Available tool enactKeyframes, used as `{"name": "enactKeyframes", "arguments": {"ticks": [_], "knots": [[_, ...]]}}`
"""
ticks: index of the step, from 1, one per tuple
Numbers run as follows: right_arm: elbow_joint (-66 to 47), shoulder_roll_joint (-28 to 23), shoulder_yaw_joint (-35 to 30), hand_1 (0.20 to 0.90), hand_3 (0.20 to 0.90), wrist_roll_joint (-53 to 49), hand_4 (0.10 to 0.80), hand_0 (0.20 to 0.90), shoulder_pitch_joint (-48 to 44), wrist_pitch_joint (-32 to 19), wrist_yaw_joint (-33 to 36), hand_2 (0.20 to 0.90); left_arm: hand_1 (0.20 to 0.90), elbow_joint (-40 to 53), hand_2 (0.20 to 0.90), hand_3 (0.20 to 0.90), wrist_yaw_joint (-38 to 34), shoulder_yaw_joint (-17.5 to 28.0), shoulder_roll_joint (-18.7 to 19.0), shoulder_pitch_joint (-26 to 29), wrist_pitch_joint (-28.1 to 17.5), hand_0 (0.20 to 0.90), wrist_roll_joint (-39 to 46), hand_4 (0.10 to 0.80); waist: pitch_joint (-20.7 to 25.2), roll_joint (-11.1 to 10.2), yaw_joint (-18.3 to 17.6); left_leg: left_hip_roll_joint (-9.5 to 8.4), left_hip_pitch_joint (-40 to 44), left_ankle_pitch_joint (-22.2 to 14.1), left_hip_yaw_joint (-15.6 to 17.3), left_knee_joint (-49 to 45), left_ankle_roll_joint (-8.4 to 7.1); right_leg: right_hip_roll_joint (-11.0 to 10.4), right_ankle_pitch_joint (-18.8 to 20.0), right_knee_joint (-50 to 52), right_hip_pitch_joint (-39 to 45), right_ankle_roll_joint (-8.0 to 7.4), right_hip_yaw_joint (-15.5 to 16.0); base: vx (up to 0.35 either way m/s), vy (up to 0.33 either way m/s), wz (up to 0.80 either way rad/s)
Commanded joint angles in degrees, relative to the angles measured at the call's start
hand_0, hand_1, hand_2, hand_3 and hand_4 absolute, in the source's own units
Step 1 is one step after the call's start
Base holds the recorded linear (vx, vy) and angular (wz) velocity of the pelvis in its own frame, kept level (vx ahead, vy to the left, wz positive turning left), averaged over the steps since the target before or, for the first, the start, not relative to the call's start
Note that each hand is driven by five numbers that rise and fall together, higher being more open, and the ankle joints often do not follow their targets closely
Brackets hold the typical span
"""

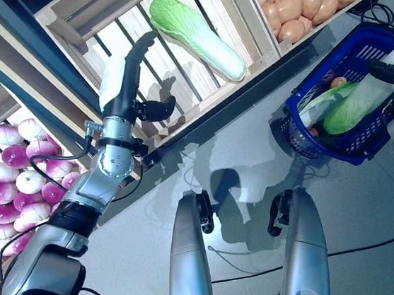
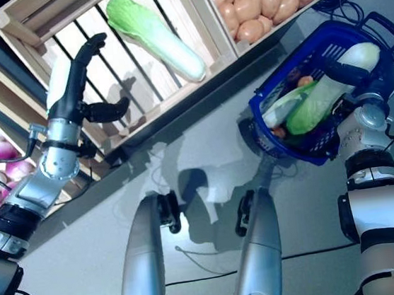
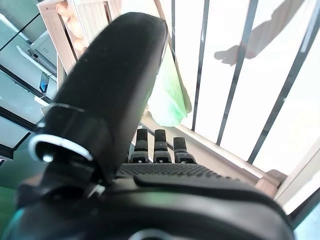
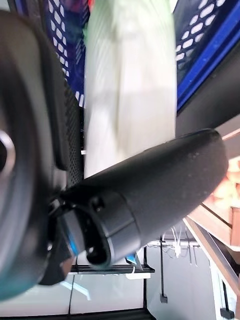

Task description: Put vegetables into the basket

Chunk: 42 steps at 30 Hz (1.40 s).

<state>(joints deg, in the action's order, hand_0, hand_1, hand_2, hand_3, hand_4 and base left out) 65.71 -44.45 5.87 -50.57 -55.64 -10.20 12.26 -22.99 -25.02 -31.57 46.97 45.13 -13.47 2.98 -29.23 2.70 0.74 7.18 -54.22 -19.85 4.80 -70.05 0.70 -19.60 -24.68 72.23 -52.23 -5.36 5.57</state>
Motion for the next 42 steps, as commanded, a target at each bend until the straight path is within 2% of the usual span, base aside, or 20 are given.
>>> {"name": "enactKeyframes", "arguments": {"ticks": [1, 11, 16, 20, 23, 24, 27, 29, 36, 38, 40, 42], "knots": [[2.2, -6.2, 1.2, 0.900, 0.900, -3.5, 0.800, 0.900, -6.1, -7.2, -3.5, 0.900, 0.900, 0.6, 0.900, 0.900, -5.0, 1.8, 3.1, 8.2, -6.9, 0.900, 1.2, 0.800, 5.5, 0.8, -0.2, 3.99, 6.8, -6.9, -2.7, 3.0, -5.36, -1.6, 2.3, -5.3, 4.8, 0.92, -0.1, 0.046, 0.005, -0.01], [1.5, -6.1, 2.3, 0.900, 0.900, -2.8, 0.800, 0.900, -5.7, -2.8, -4.8, 0.900, 0.900, -1.8, 0.900, 0.900, -7.6, 1.0, 4.4, 10.3, -7.8, 0.900, -2.0, 0.800, 7.1, -0.3, -0.5, 4.62, 10.7, -6.0, -1.9, 6.9, -5.71, -1.2, 3.5, -9.3, 8.4, 0.45, 0.5, 0.049, 0.010, -0.05], [1.1, -6.4, 3.7, 0.900, 0.900, 0.3, 0.800, 0.900, -6.0, -2.7, -3.0, 0.900, 0.900, -2.9, 0.900, 0.900, -11.8, -1.4, 5.9, 12.4, -6.6, 0.900, -10.3, 0.800, 7.8, -0.6, -0.7, 5.09, 12.8, -5.2, -1.2, 9.7, -5.75, -1.2, 4.6, -11.9, 10.0, 0.36, 0.8, 0.042, 0.033, -0.09], [0.0, -6.0, 4.3, 0.900, 0.900, -0.7, 0.800, 0.900, -5.7, -2.6, -4.5, 0.900, 0.900, -4.6, 0.900, 0.900, -14.3, -5.3, 7.9, 15.5, -3.6, 0.900, -22.1, 0.800, 8.1, -0.8, -1.2, 5.53, 14.1, -4.6, -0.6, 11.4, -5.83, -1.1, 5.4, -13.4, 11.1, 0.18, 0.9, 0.043, 0.027, -0.04], [-1.1, -5.5, 5.8, 0.900, 0.900, -1.8, 0.800, 0.900, -5.7, -2.9, -7.4, 0.900, 0.900, -7.2, 0.900, 0.900, -11.6, -13.2, 10.2, 20.9, 1.4, 0.900, -27.5, 0.800, 8.3, -0.6, -2.0, 6.03, 14.3, -4.3, -0.2, 12.1, -6.02, -1.1, 6.0, -14.2, 11.2, -0.16, 0.7, 0.028, 0.045, -0.01], [-1.2, -5.2, 6.1, 0.900, 0.900, -2.6, 0.800, 0.900, -5.7, -2.9, -8.5, 0.900, 0.900, -8.6, 0.900, 0.900, -9.4, -16.1, 10.4, 23.0, 3.7, 0.900, -29.4, 0.800, 8.2, -0.6, -2.3, 6.27, 14.3, -4.1, -0.1, 12.3, -6.11, -1.1, 6.2, -14.3, 11.1, -0.34, 0.6, -0.002, 0.067, -0.05], [-1.7, -4.4, 7.2, 0.900, 0.900, -4.6, 0.800, 0.900, -5.9, -2.3, -10.5, 0.900, 0.900, -11.8, 0.900, 0.900, -7.0, -21.1, 10.4, 26.7, 5.4, 0.900, -31.3, 0.800, 7.8, -0.4, -3.2, 6.68, 13.8, -3.9, 0.1, 12.4, -6.33, -1.1, 6.5, -14.3, 10.3, -0.74, 0.1, -0.026, 0.085, -0.14], [-2.7, -3.0, 8.4, 0.900, 0.900, -6.4, 0.800, 0.900, -5.1, -2.8, -12.3, 0.900, 0.900, -14.0, 0.900, 0.900, -2.8, -25.8, 10.1, 30.1, 8.7, 0.900, -32.2, 0.800, 7.3, -0.1, -4.2, 7.04, 13.5, -3.7, 0.3, 12.7, -6.63, -1.0, 7.3, -15.2, 9.9, -1.35, -0.5, -0.038, 0.117, -0.13], [-8.2, 0.5, 7.3, 0.900, 0.900, -14.7, 0.800, 0.900, -1.4, -5.4, -16.0, 0.900, 0.900, -19.1, 0.900, 0.900, 3.2, -29.7, 7.8, 32.3, 12.4, 0.900, -35.1, 0.800, 5.6, -0.4, -6.0, 7.56, 12.9, -4.0, 0.9, 12.3, -7.17, -0.7, 8.5, -16.8, 9.8, -2.62, -1.8, -0.028, 0.051, -0.14], [-11.8, 1.9, 6.8, 0.900, 0.900, -16.1, 0.800, 0.900, -0.2, -6.0, -16.2, 0.900, 0.900, -20.5, 0.900, 0.900, 4.3, -29.8, 7.3, 32.1, 13.7, 0.900, -35.5, 0.800, 5.0, -0.5, -6.6, 7.69, 12.6, -4.1, 1.0, 11.9, -7.40, -0.6, 8.8, -16.9, 9.4, -2.94, -2.2, -0.032, 0.048, -0.10], [-19.9, 4.7, 6.5, 0.900, 0.900, -16.2, 0.800, 0.900, 2.5, -7.8, -14.8, 0.900, 0.900, -22.9, 0.900, 0.900, 4.3, -28.2, 5.9, 31.1, 15.8, 0.900, -34.4, 0.800, 4.0, -0.7, -7.6, 8.01, 11.8, -4.4, 1.2, 10.9, -7.70, -0.6, 9.2, -16.8, 8.5, -3.36, -3.1, -0.033, 0.072, -0.12], [-23.2, 5.9, 6.2, 0.900, 0.900, -15.2, 0.800, 0.900, 3.7, -8.1, -14.1, 0.900, 0.900, -24.0, 0.900, 0.900, 3.8, -26.9, 5.3, 30.6, 16.2, 0.900, -35.5, 0.800, 3.5, -0.8, -8.1, 8.22, 11.3, -4.5, 1.3, 10.5, -7.93, -0.5, 9.3, -16.8, 8.1, -3.62, -3.5, -0.020, 0.050, -0.13]]}}
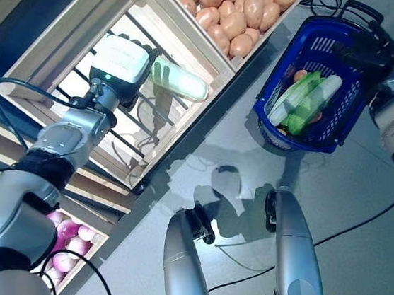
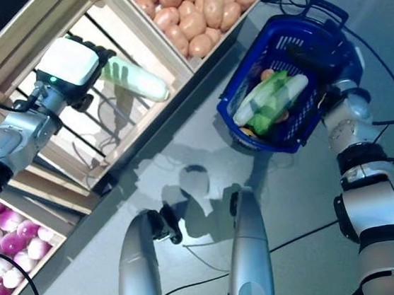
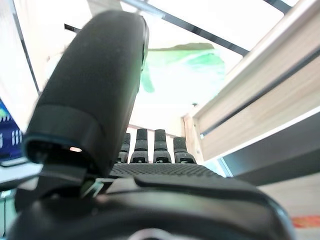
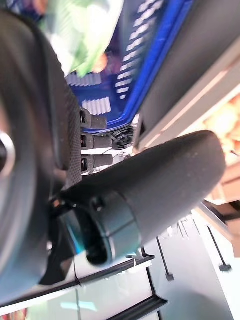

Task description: Put vegetables into the basket

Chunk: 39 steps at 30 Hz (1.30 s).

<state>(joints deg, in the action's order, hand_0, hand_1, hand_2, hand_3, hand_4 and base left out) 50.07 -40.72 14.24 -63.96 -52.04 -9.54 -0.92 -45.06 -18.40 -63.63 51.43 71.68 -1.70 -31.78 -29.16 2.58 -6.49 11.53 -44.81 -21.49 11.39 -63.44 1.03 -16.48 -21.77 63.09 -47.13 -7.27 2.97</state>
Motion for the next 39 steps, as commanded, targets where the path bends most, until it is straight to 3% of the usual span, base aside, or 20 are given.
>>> {"name": "enactKeyframes", "arguments": {"ticks": [1, 7, 13, 23, 32, 39], "knots": [[-8.9, 2.6, -2.2, 0.900, 0.900, -1.1, 0.800, 0.900, 0.7, -8.9, -0.6, 0.900, 0.900, -2.6, 0.900, 0.900, -3.3, 5.5, 0.5, 4.0, 4.6, 0.900, -1.1, 0.800, 3.2, -0.8, -1.1, 3.97, 1.6, -2.9, -5.2, 3.7, -8.33, -3.6, 6.5, -7.6, 2.7, -1.78, -1.1, -0.021, 0.050, -0.16], [-14.5, 2.9, -2.2, 0.900, 0.900, 6.0, 0.800, 0.900, 2.7, -8.6, 2.8, 0.900, 0.900, -6.7, 0.900, 0.900, -9.6, 8.6, -1.2, 3.8, 6.3, 0.900, -4.1, 0.800, 1.4, -1.2, -2.4, 5.06, -1.0, -3.3, -5.3, 1.3, -8.91, -3.9, 7.0, -6.4, 0.2, -2.37, -2.1, -0.030, 0.055, -0.10], [-13.2, 2.1, -3.4, 0.900, 0.900, 3.6, 0.800, 0.900, 3.8, -8.7, 3.0, 0.900, 0.900, -9.6, 0.900, 0.900, -12.8, 9.5, -1.8, 3.7, 6.9, 0.900, -6.4, 0.800, 0.0, -1.7, -2.5, 6.39, -4.0, -3.8, -5.9, -1.5, -9.42, -4.8, 7.4, -4.9, -2.4, -2.89, -2.1, -0.031, 0.001, -0.13], [-15.3, 2.9, -5.4, 0.900, 0.900, 1.3, 0.800, 0.900, 5.2, -7.6, 1.3, 0.900, 0.900, -12.1, 0.900, 0.900, -6.5, 9.5, -2.9, 3.8, 8.9, 0.900, -5.0, 0.800, -0.6, -1.8, -3.1, 7.88, -9.3, -4.3, -6.8, -5.0, -9.77, -5.2, 7.3, -1.8, -7.4, -3.56, -3.2, -0.020, 0.002, -0.09], [-16.9, 2.1, -6.0, 0.900, 0.900, 1.1, 0.800, 0.900, 6.0, -7.8, 1.6, 0.900, 0.900, -13.7, 0.900, 0.900, -4.2, 7.6, -3.6, 5.4, 3.0, 0.900, -6.7, 0.800, -0.6, -1.7, -3.5, 8.52, -15.2, -4.4, -7.6, -7.5, -9.66, -5.3, 7.4, 0.6, -13.3, -3.83, -4.3, -0.021, 0.000, -0.02], [-16.3, 1.2, -6.4, 0.900, 0.900, 0.3, 0.800, 0.900, 6.2, -7.8, 0.7, 0.900, 0.900, -14.3, 0.900, 0.900, -1.1, 5.9, -3.7, 6.7, 4.1, 0.900, -5.0, 0.800, -0.6, -1.7, -3.4, 9.11, -21.4, -5.2, -9.0, -11.7, -9.03, -5.7, 6.5, 4.7, -19.3, -3.48, -5.1, -0.042, -0.002, -0.03]]}}
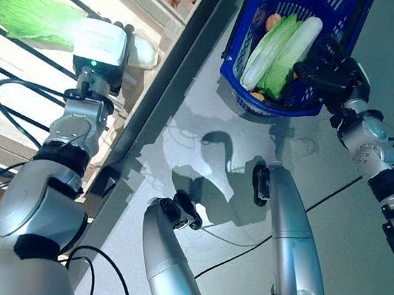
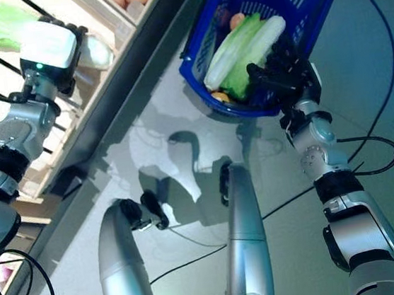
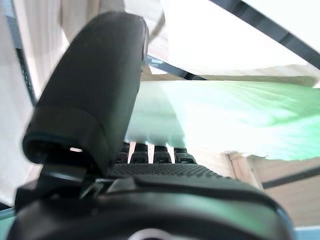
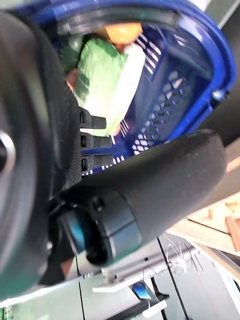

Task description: Put vegetables into the basket

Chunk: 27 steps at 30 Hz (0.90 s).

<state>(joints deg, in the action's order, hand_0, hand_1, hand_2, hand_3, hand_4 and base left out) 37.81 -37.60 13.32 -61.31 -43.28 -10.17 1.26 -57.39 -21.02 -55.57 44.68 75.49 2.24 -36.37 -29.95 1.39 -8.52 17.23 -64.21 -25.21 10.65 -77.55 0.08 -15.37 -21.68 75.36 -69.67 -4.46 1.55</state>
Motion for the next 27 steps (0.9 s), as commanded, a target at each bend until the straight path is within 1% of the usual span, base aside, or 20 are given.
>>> {"name": "enactKeyframes", "arguments": {"ticks": [1, 4, 8, 10, 12, 13, 14, 15, 16, 19, 20, 21, 27], "knots": [[-4.1, -2.0, -5.5, 0.900, 0.900, -2.5, 0.800, 0.900, -2.5, -7.2, -1.6, 0.900, 0.900, -2.0, 0.900, 0.900, 1.4, -2.1, 3.1, 2.9, 0.2, 0.900, -0.2, 0.800, 0.2, -0.5, -1.4, 3.46, -2.4, -1.5, -8.4, 2.2, -8.03, -6.8, 6.3, -7.3, 2.9, -6.22, -3.6, -0.042, 0.000, -0.04], [-3.9, -2.4, -5.8, 0.900, 0.900, -2.8, 0.800, 0.900, -2.2, -7.4, -1.9, 0.900, 0.900, -3.0, 0.900, 0.900, -0.1, -2.1, 3.5, 3.4, -0.3, 0.900, -0.2, 0.800, 0.2, -0.7, -1.2, 3.74, -4.7, -1.7, -9.0, 0.6, -7.63, -7.0, 5.6, -5.7, 0.9, -5.72, -3.5, -0.034, -0.001, -0.07], [-4.0, -3.0, -6.1, 0.900, 0.900, -3.0, 0.800, 0.900, -1.9, -7.5, -2.2, 0.900, 0.900, -3.5, 0.900, 0.900, -2.4, -2.7, 3.8, 4.1, -6.1, 0.900, -0.7, 0.800, 0.2, -0.7, -1.2, 3.95, -6.3, -1.8, -9.4, -0.6, -7.38, -7.3, 5.1, -4.3, -0.5, -5.31, -3.6, 0.000, 0.000, 0.00], [-4.3, -3.2, -6.2, 0.900, 0.900, -3.2, 0.800, 0.900, -1.9, -7.3, -2.4, 0.900, 0.900, -2.8, 0.900, 0.900, -2.6, -3.2, 4.2, 4.9, -9.9, 0.900, -1.2, 0.800, 0.2, -0.7, -1.2, 4.11, -7.2, -1.9, -9.7, -1.4, -7.22, -7.4, 4.8, -3.5, -1.2, -5.11, -3.7, 0.000, 0.000, 0.00], [-4.4, -3.5, -6.2, 0.900, 0.900, -3.4, 0.800, 0.900, -2.0, -6.9, -2.8, 0.900, 0.900, -2.5, 0.900, 0.900, -1.2, -4.2, 4.4, 5.9, -10.8, 0.900, -0.3, 0.800, 0.2, -0.6, -1.3, 4.28, -7.6, -2.1, -9.9, -2.1, -7.06, -7.4, 4.5, -2.7, -1.7, -4.87, -3.8, 0.000, 0.000, 0.00], [-4.3, -3.5, -6.0, 0.900, 0.900, -3.5, 0.800, 0.900, -2.2, -6.8, -2.7, 0.900, 0.587, -2.3, 0.587, 0.587, -0.4, -4.5, 4.2, 6.2, -9.6, 0.587, 0.3, 0.591, 0.2, -0.6, -1.3, 4.30, -7.8, -2.1, -10.1, -2.2, -7.01, -7.4, 4.4, -2.5, -1.8, -4.83, -3.9, 0.000, 0.000, 0.00], [-4.2, -3.7, -5.9, 0.900, 0.900, -3.7, 0.800, 0.900, -2.4, -6.8, -2.7, 0.900, 0.587, -2.3, 0.587, 0.587, 0.3, -4.7, 4.3, 6.5, -8.2, 0.587, 1.2, 0.591, 0.2, -0.6, -1.3, 4.35, -7.8, -2.2, -10.2, -2.4, -6.89, -7.5, 4.3, -2.3, -1.8, -4.78, -3.9, 0.000, 0.000, 0.00], [-4.0, -3.8, -5.8, 0.900, 0.900, -3.8, 0.800, 0.900, -2.5, -6.7, -2.7, 0.900, 0.300, -2.4, 0.300, 0.300, 1.8, -4.8, 4.3, 6.6, -6.8, 0.300, 2.1, 0.400, 0.2, -0.6, -1.3, 4.38, -7.7, -2.3, -10.2, -2.6, -6.77, -7.5, 4.2, -2.2, -1.8, -4.73, -3.9, 0.000, 0.000, 0.00], [-3.9, -3.9, -5.8, 0.900, 0.900, -3.9, 0.800, 0.900, -2.6, -6.6, -2.7, 0.900, 0.300, -2.5, 0.300, 0.300, 2.6, -4.7, 4.3, 6.7, -6.3, 0.300, 2.5, 0.400, 0.2, -0.6, -1.3, 4.36, -7.7, -2.4, -10.3, -2.7, -6.72, -7.4, 4.0, -2.0, -1.7, -4.71, -3.9, 0.016, 0.020, -0.03], [-2.5, -4.0, -5.3, 0.900, 0.900, -4.0, 0.800, 0.900, -3.6, -7.1, -3.1, 0.900, 0.300, -4.6, 0.300, 0.300, 2.0, -3.2, 4.5, 5.5, -4.3, 0.300, 6.3, 0.400, 0.2, -0.5, -1.1, 4.38, -6.9, -2.6, -10.3, -2.8, -6.48, -7.4, 3.4, -1.5, -1.1, -4.38, -3.6, 0.015, 0.012, -0.05], [-2.4, -4.0, -5.3, 0.900, 0.900, -4.0, 0.800, 0.900, -3.6, -7.1, -3.0, 0.900, 0.300, -4.7, 0.300, 0.300, 1.9, -2.6, 4.5, 5.3, -4.0, 0.300, 6.3, 0.400, 0.2, -0.5, -1.1, 4.37, -6.6, -2.6, -10.3, -2.8, -6.41, -7.3, 3.4, -1.6, -0.8, -4.35, -3.5, 0.009, -0.013, -0.06], [-2.2, -3.7, -5.5, 0.900, 0.900, -3.9, 0.800, 0.900, -3.8, -7.1, -3.1, 0.900, 0.300, -5.4, 0.300, 0.300, 1.4, -1.7, 4.5, 4.9, -4.1, 0.300, 6.1, 0.400, 0.2, -0.6, -1.0, 4.32, -6.0, -2.5, -10.2, -2.5, -6.33, -7.2, 3.4, -1.8, -0.1, -4.27, -3.3, 0.009, -0.021, -0.03], [-3.0, -2.2, -5.7, 0.900, 0.900, -3.6, 0.800, 0.900, -3.4, -7.0, -3.2, 0.900, 0.300, -5.5, 0.300, 0.300, -0.9, 0.1, 5.0, 3.4, -4.7, 0.300, 6.3, 0.400, 0.2, -0.9, -0.8, 4.09, -1.9, -2.2, -9.5, -0.5, -6.34, -6.8, 3.8, -3.7, 4.2, -4.17, -2.3, 0.000, 0.000, 0.00]]}}
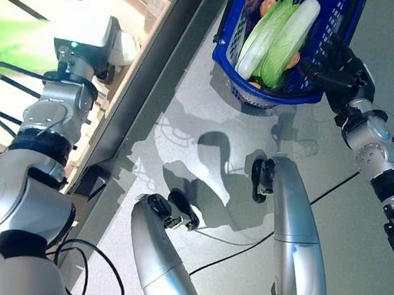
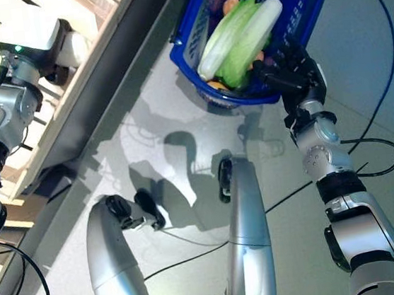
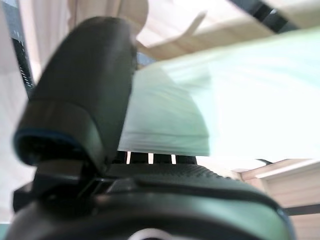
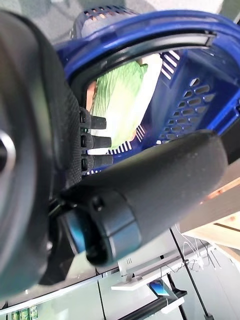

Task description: Put vegetables into the basket

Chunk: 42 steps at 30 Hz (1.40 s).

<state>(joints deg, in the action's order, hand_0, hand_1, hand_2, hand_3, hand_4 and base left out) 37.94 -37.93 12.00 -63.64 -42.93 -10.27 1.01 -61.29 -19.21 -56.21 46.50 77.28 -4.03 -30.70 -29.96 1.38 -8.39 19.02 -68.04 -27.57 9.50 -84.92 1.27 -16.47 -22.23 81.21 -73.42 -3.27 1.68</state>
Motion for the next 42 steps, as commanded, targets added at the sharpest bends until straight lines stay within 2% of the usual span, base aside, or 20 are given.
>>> {"name": "enactKeyframes", "arguments": {"ticks": [1, 6, 9, 13, 15, 16, 18, 21, 23, 24, 25, 26, 28, 29, 34, 38, 42], "knots": [[-3.2, -1.6, -4.4, 0.900, 0.900, -1.1, 0.800, 0.900, -3.7, -6.9, -3.0, 0.900, 0.300, -1.5, 0.300, 0.300, -2.8, 1.1, 3.3, 1.3, 1.5, 0.300, 0.7, 0.400, 0.2, -0.9, -0.8, 2.19, 3.0, 0.3, -8.2, 7.5, -7.54, -5.5, 4.5, -10.1, 8.9, -5.42, -2.2, 0.000, 0.000, 0.00], [-3.4, -0.5, -3.8, 0.900, 0.900, -0.2, 0.800, 0.900, -3.2, -7.3, -3.0, 0.900, 0.300, -1.6, 0.300, 0.300, -3.6, 3.3, 3.6, -0.9, 0.3, 0.300, 1.1, 0.400, 0.2, -0.9, -0.7, 1.48, 9.9, 1.7, -6.5, 12.3, -7.68, -4.4, 5.4, -14.3, 15.6, -5.60, -1.4, 0.027, 0.009, -0.01], [-3.3, 0.6, -2.8, 0.900, 0.900, 0.8, 0.800, 0.900, -2.3, -6.7, -3.9, 0.900, 0.300, -1.9, 0.300, 0.300, -5.0, 5.0, 3.5, -3.1, -1.1, 0.300, 5.9, 0.400, 1.8, -0.9, -0.7, 0.82, 14.8, 3.0, -5.1, 16.7, -7.90, -3.9, 5.9, -17.8, 20.1, -5.31, -0.8, 0.055, 0.027, -0.03], [-4.0, 2.5, -2.1, 0.900, 0.900, 2.5, 0.800, 0.900, 1.5, -4.1, -4.9, 0.900, 0.300, -0.1, 0.300, 0.300, -5.9, 10.8, 3.6, -8.1, -5.6, 0.300, 10.9, 0.400, 5.0, -1.5, -0.2, -0.29, 23.2, 5.8, -3.3, 25.0, -7.76, -3.1, 6.7, -23.7, 27.9, -4.60, 0.9, 0.086, 0.002, -0.04], [-4.1, 3.2, -1.6, 0.900, 0.900, 3.2, 0.800, 0.900, 2.7, -4.0, -5.1, 0.900, 0.300, 0.7, 0.300, 0.300, -5.9, 12.1, 3.5, -9.5, -6.7, 0.300, 12.6, 0.400, 5.8, -1.6, -0.1, -0.62, 25.1, 6.5, -2.9, 27.0, -7.66, -2.9, 6.9, -25.1, 29.6, -4.46, 1.3, 0.087, -0.016, 0.04], [-4.2, 4.2, -0.6, 0.900, 0.900, 5.0, 0.800, 0.900, 4.6, -3.0, -6.2, 0.900, 0.300, 2.5, 0.300, 0.300, -5.8, 15.5, 3.1, -12.6, -9.2, 0.300, 15.9, 0.400, 7.5, -1.7, 0.3, -1.30, 28.8, 7.8, -2.2, 30.9, -7.45, -2.6, 7.3, -28.2, 33.2, -4.20, 2.0, 0.074, -0.016, 0.04], [-4.5, 4.8, 0.1, 0.900, 0.900, 6.1, 0.800, 0.900, 5.6, -2.5, -6.7, 0.900, 0.300, 4.0, 0.300, 0.300, -5.6, 17.3, 2.8, -14.4, -10.4, 0.300, 18.7, 0.400, 8.3, -1.7, 0.5, -1.60, 30.9, 8.5, -1.9, 33.1, -7.43, -2.6, 7.5, -29.9, 35.3, -4.14, 2.4, 0.075, -0.023, -0.03], [-5.3, 7.2, 2.0, 0.900, 0.900, 8.1, 0.800, 0.900, 8.4, -1.5, -7.6, 0.900, 0.300, 8.1, 0.300, 0.300, -3.3, 22.9, 0.8, -20.2, -12.3, 0.300, 24.0, 0.400, 11.2, -1.8, 1.6, -2.86, 37.9, 10.7, -0.9, 40.1, -7.14, -2.1, 8.1, -35.8, 42.5, -3.85, 4.2, 0.123, -0.047, 0.03], [-5.8, 7.8, 2.6, 0.900, 0.900, 8.3, 0.800, 0.900, 8.9, -0.9, -7.8, 0.900, 0.300, 9.0, 0.300, 0.300, -3.0, 24.0, 0.5, -21.8, -13.0, 0.300, 26.3, 0.400, 11.9, -1.9, 1.7, -3.11, 40.0, 11.3, -0.7, 42.0, -7.17, -2.1, 8.3, -37.3, 44.6, -3.77, 4.6, 0.055, -0.027, 0.01], [-6.2, 9.0, 3.3, 0.900, 0.900, 8.9, 0.800, 0.900, 9.6, -0.6, -8.0, 0.900, 0.300, 10.5, 0.300, 0.300, -2.4, 26.3, -0.6, -24.2, -13.8, 0.300, 28.2, 0.400, 13.3, -2.0, 2.1, -3.47, 42.7, 14.1, 0.1, 46.1, -6.66, -2.0, 10.4, -41.1, 47.4, -3.27, 5.9, 0.080, -0.014, -0.03], [-6.2, 9.0, 3.4, 0.900, 0.900, 8.9, 0.800, 0.900, 9.7, -0.6, -8.0, 0.900, 0.300, 10.5, 0.300, 0.300, -2.4, 26.3, -0.7, -24.3, -13.8, 0.300, 28.2, 0.400, 13.2, -2.0, 2.1, -3.48, 43.2, 12.6, -0.3, 45.4, -7.17, -1.9, 9.0, -40.3, 47.8, -3.81, 5.5, 0.057, -0.011, -0.04], [-6.5, 9.6, 3.6, 0.900, 0.900, 9.4, 0.800, 0.900, 10.9, -0.5, -8.9, 0.900, 0.300, 12.0, 0.300, 0.300, -1.7, 28.7, -1.4, -26.7, -14.8, 0.300, 30.3, 0.400, 14.5, -2.0, 2.4, -3.85, 45.7, 15.6, 0.9, 49.5, -6.61, -1.5, 11.1, -44.2, 50.3, -3.40, 6.6, 0.109, -0.008, -0.03], [-7.6, 11.1, 3.6, 0.900, 0.900, 10.8, 0.800, 0.900, 13.1, 0.3, -11.0, 0.900, 0.300, 15.3, 0.300, 0.300, 0.1, 32.6, -2.9, -31.4, -15.8, 0.300, 34.4, 0.400, 16.8, -1.8, 2.8, -4.46, 50.9, 18.1, 2.5, 55.3, -6.71, 0.1, 12.4, -49.5, 55.2, -3.61, 7.3, 0.133, -0.016, -0.02], [-7.8, 11.1, 3.6, 0.900, 0.900, 10.9, 0.800, 0.900, 13.3, 0.4, -11.2, 0.900, 0.300, 15.6, 0.300, 0.300, 0.3, 32.9, -3.0, -31.7, -15.9, 0.300, 34.8, 0.400, 16.9, -1.8, 2.9, -4.54, 51.4, 18.3, 2.6, 55.9, -6.72, 0.2, 12.5, -50.0, 55.7, -3.64, 7.4, 0.153, -0.023, -0.02], [-10.5, 11.8, 4.9, 0.900, 0.900, 12.6, 0.800, 0.900, 16.5, 3.1, -20.0, 0.900, 0.300, 21.7, 0.300, 0.300, 7.6, 40.2, -8.4, -40.4, -18.7, 0.300, 46.8, 0.400, 23.3, -1.5, 3.7, -7.60, 62.6, 23.1, 4.3, 70.2, -6.96, 4.9, 16.1, -66.0, 67.6, -4.21, 7.4, 0.205, -0.036, -0.01], [-10.9, 12.1, 5.8, 0.900, 0.900, 12.2, 0.800, 0.900, 14.9, 6.4, -21.5, 0.900, 0.300, 24.8, 0.300, 0.300, 12.3, 42.0, -11.8, -42.6, -18.9, 0.300, 55.0, 0.400, 25.4, -1.2, 4.2, -9.20, 66.7, 25.0, 4.6, 76.5, -7.07, 6.3, 17.9, -71.8, 71.9, -4.63, 7.8, 0.104, -0.012, 0.12], [-12.0, 13.1, 7.6, 0.900, 0.900, 11.6, 0.800, 0.900, 12.5, 8.2, -21.0, 0.900, 0.300, 26.6, 0.300, 0.300, 14.3, 41.8, -14.8, -43.1, -18.9, 0.300, 59.4, 0.400, 26.6, -1.2, 4.7, -10.12, 68.3, 26.6, 4.3, 80.5, -7.29, 7.1, 19.6, -75.4, 73.7, -4.86, 8.3, 0.021, -0.010, 0.07]]}}
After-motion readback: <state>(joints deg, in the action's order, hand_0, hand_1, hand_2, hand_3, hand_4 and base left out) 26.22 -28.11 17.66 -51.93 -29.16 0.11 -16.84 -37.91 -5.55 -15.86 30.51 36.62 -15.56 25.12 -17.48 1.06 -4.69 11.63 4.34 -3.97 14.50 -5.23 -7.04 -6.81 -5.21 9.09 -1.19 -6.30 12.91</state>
